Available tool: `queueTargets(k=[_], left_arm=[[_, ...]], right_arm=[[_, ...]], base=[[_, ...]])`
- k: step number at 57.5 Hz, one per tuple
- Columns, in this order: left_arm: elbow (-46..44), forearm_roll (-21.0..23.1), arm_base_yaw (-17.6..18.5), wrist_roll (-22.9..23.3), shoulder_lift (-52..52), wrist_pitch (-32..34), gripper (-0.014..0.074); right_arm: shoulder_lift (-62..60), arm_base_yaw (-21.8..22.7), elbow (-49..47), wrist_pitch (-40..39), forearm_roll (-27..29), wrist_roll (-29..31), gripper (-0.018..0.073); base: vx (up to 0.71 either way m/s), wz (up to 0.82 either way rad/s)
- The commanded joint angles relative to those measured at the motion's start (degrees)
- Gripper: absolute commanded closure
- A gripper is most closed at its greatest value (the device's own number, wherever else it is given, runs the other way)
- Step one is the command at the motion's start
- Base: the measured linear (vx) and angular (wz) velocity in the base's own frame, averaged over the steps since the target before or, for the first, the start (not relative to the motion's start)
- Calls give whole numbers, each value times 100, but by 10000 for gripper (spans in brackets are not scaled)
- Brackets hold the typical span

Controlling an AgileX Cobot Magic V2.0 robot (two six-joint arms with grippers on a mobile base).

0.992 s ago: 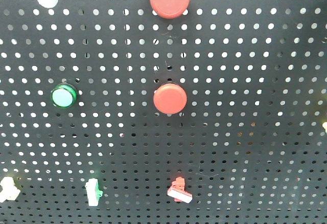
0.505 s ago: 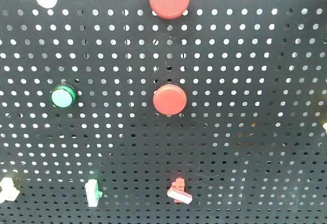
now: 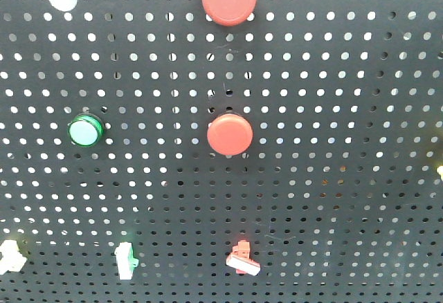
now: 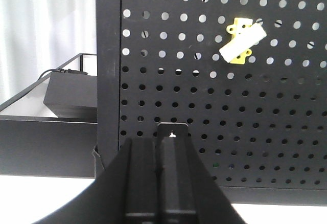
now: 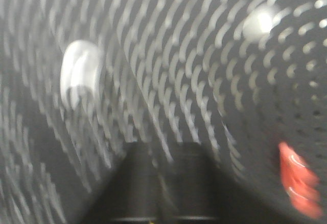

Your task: Rotate knob clockwise with right arm

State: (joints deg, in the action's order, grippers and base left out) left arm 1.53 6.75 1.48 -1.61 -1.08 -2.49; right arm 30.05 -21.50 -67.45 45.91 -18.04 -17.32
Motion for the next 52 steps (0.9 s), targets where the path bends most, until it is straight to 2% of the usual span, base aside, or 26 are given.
queueTargets(k=[1,9,19,25,35,52], left_arm=[[75,45,-11,55,1,474,603],[75,45,-11,55,1,474,603],[75,45,-11,55,1,474,603],[75,45,-11,55,1,474,603],[75,45,-11,55,1,474,603],[75,45,-11,55,1,474,603]], right_arm=[[-146,41,424,-657,406,913,574],[-310,41,1510,-1748,440,984,573],[-267,41,2582,-3701,91,1031,571],[-267,41,2989,-4287,97,1031,568],[-267,41,3367,-4397,97,1031,568],[-280,41,3560,-4146,99,1031,568]], base=[[0,0],[0,0],[0,0],[0,0],[0,0],[0,0]])
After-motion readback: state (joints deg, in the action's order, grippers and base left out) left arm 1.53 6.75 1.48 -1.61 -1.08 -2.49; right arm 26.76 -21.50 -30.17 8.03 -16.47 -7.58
